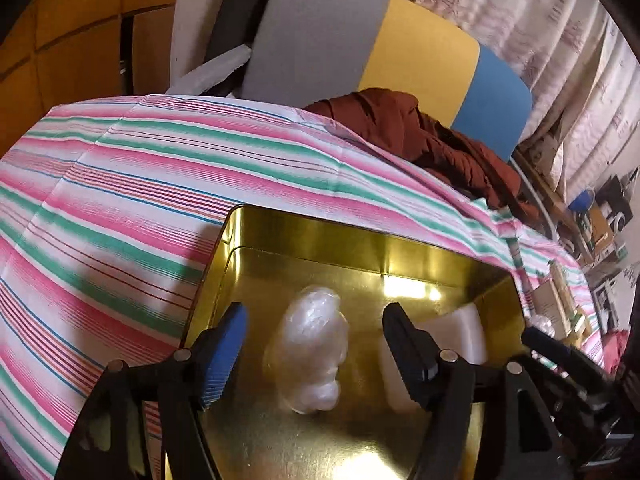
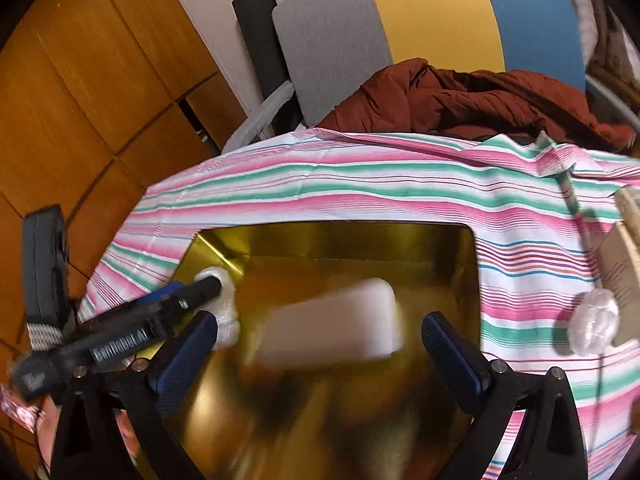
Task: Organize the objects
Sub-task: 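Open both tools to drop the foam block and plastic bundle into the tray, then move both tools back from the tray to the item cluster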
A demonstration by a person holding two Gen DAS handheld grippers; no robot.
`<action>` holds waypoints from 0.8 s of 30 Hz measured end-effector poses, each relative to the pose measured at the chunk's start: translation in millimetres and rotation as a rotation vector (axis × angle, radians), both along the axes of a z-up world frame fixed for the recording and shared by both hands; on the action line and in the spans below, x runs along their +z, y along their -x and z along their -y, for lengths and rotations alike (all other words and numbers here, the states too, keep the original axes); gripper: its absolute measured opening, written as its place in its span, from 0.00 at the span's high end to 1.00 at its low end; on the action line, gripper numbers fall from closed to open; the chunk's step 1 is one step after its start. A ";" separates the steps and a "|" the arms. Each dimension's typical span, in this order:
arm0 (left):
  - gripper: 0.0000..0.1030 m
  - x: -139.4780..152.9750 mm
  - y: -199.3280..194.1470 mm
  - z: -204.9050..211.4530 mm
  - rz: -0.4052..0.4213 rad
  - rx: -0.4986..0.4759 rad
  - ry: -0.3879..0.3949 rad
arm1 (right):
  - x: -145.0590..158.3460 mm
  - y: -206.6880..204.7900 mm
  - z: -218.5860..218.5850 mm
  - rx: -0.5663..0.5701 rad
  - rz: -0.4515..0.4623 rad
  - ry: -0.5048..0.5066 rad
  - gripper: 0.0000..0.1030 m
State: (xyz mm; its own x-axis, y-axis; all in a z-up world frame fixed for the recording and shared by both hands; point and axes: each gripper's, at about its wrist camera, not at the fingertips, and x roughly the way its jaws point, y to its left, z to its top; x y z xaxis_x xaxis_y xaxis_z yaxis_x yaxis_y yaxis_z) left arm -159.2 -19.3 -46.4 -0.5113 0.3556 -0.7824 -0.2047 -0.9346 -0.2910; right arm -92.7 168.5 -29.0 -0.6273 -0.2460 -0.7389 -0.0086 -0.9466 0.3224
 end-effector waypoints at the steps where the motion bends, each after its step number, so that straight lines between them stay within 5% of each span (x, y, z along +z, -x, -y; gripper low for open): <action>1: 0.31 1.3 -2.5 2.1 -0.003 0.020 -0.013 | 1.2 -4.6 -1.5 0.001 -0.006 -0.005 0.00; 9: 0.31 14.8 -30.3 0.2 -0.050 0.083 -0.017 | 8.0 -35.7 -7.0 0.000 -0.027 0.019 0.00; 24: 0.30 27.3 -96.0 -59.1 -0.075 -0.102 -0.039 | 27.8 -99.1 -51.2 -0.122 -0.100 0.044 0.00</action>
State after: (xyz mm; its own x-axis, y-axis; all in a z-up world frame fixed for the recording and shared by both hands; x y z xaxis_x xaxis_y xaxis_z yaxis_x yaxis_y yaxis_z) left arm -63.2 39.8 -19.1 -0.5272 0.4385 -0.7279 -0.3208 -0.8959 -0.3074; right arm 6.4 219.7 -1.2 -0.7247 -0.1938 -0.6613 -0.0886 -0.9255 0.3683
